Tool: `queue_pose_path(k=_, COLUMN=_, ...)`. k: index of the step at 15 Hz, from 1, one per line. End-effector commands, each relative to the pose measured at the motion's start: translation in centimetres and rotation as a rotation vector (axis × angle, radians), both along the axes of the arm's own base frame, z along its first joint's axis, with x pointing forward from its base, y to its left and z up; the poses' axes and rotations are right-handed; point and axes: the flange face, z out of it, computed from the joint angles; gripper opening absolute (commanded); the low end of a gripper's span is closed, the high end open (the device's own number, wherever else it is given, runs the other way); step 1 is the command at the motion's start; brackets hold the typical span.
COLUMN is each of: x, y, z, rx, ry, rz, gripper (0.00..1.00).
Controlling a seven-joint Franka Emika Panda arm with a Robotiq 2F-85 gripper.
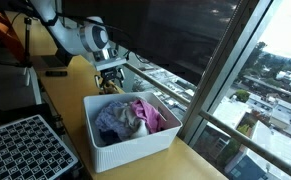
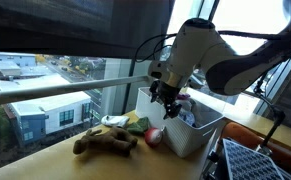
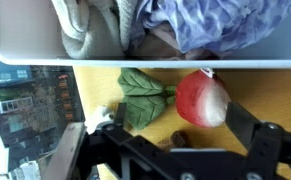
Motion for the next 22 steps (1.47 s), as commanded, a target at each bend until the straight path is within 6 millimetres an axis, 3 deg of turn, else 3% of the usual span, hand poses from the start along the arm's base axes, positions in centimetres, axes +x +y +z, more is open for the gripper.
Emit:
queue_pose_path(k=1, x=0.2, y=1.5, z=-2.9, rx=0.008, ry=0.029, rz=-0.056, gripper=1.0)
queue_pose_path(k=6, x=-0.4, y=3.0, z=-6.8, rx=0.012, ry=0.055, rz=-0.097, gripper=1.0)
queue_pose_path(k=10, x=-1.2, y=1.9, z=-10.3, rx=-0.009, ry=0.089, rz=-0.12, gripper=1.0)
queue_pose_path(k=14, x=-0.6, y=0.6, z=-12.9, rx=-0.026, ry=0.105, rz=-0.145, gripper=1.0)
queue_pose_path(k=16, x=0.1, y=0.3, z=-13.3, rx=-0.023, ry=0.101, rz=-0.165, gripper=0.72)
queue_pose_path(k=19, x=0.3, y=0.6, z=-12.7, rx=-0.012, ry=0.089, rz=-0.185, gripper=0.49)
queue_pose_path(k=22, x=-0.3, y=1.8, z=-10.5, rx=0.011, ry=0.076, rz=-0.207, gripper=0.28)
